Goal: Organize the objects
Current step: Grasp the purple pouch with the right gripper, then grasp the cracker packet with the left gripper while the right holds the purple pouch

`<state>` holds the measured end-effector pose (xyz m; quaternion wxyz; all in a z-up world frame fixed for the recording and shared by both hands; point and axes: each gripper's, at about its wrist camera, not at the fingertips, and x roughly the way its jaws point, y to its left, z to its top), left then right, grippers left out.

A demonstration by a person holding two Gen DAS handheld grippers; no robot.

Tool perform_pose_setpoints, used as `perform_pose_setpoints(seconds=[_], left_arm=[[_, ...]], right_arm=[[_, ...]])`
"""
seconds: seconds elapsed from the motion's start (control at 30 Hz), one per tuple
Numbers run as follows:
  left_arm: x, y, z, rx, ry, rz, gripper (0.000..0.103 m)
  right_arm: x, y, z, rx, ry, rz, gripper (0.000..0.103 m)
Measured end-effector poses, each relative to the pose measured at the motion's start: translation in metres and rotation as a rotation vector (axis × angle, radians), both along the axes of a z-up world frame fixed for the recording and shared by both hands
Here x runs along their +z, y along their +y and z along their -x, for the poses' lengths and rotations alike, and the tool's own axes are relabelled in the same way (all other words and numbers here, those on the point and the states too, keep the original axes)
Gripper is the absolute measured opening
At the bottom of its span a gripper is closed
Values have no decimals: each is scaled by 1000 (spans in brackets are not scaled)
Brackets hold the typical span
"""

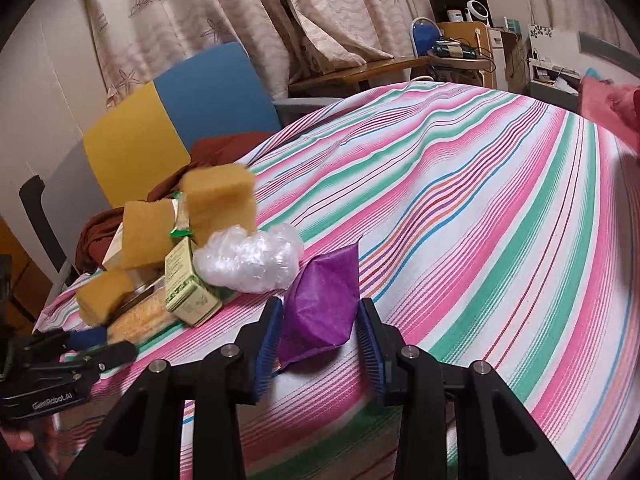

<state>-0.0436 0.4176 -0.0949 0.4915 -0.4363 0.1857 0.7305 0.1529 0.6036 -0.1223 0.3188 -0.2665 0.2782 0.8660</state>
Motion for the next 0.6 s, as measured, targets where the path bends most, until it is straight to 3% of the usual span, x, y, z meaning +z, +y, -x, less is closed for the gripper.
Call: perform_pose_setpoints(seconds=[0.1,0.2,0.33,0.43,0.6], left_arm=[[1,-8,-21,-95,-128,-76,55],[2,-10,-44,-154,-59,-59,55],[5,-1,-39,-57,89,-1,55],[16,4,-26,-21,85,-51,56],[10,37,-16,-60,119,-6,57]], right_arm=[[0,1,1,-1,3,1,39],[-1,2,3,-3,8,4,39],[-1,2,3,-4,9,4,39],[-1,2,3,-5,12,6,39],[-1,1,2,-5,13,6,39]])
